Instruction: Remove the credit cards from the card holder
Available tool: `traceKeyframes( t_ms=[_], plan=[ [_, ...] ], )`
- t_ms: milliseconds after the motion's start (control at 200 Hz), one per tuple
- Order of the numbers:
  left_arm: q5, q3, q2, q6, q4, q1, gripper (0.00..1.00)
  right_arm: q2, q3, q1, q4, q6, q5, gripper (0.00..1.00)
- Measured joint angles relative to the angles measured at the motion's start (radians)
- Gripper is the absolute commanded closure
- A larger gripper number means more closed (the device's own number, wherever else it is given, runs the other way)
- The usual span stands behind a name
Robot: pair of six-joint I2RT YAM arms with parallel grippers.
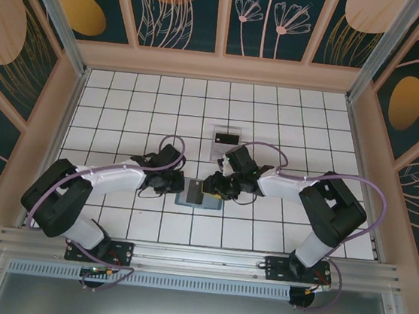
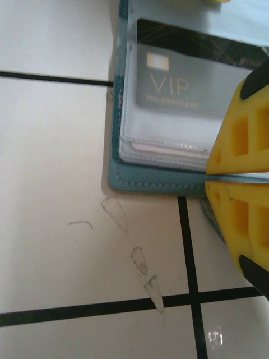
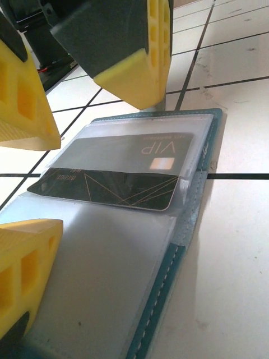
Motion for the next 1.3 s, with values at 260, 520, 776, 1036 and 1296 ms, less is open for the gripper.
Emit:
traceKeyframes(
  t_ms=[260,520,776,1036,1296],
  plan=[
    [0.030,0.041,-0.029,0.000,0.000,0.000,0.86,0.001,0.009,0.000,0.024,0.018,-0.002,0.63],
    [0.061,0.041,0.025,0.009,0.007,0.000,0.86,0.027,0.034,0.000,0.036,0.026,0.000,0.63],
    [0.062,0.041,0.080,0.035,0.004,0.000,0.85,0.070,0.034,0.001,0.037,0.026,-0.001,0.64],
    [0.055,0.039,0.080,0.050,0.005,0.000,0.85,0.089,0.034,0.003,0.054,0.028,-0.008,0.71],
    [0.056,0.037,0.080,0.050,0.008,0.000,0.86,0.117,0.044,0.006,0.068,0.033,-0.020,0.77]
  ],
)
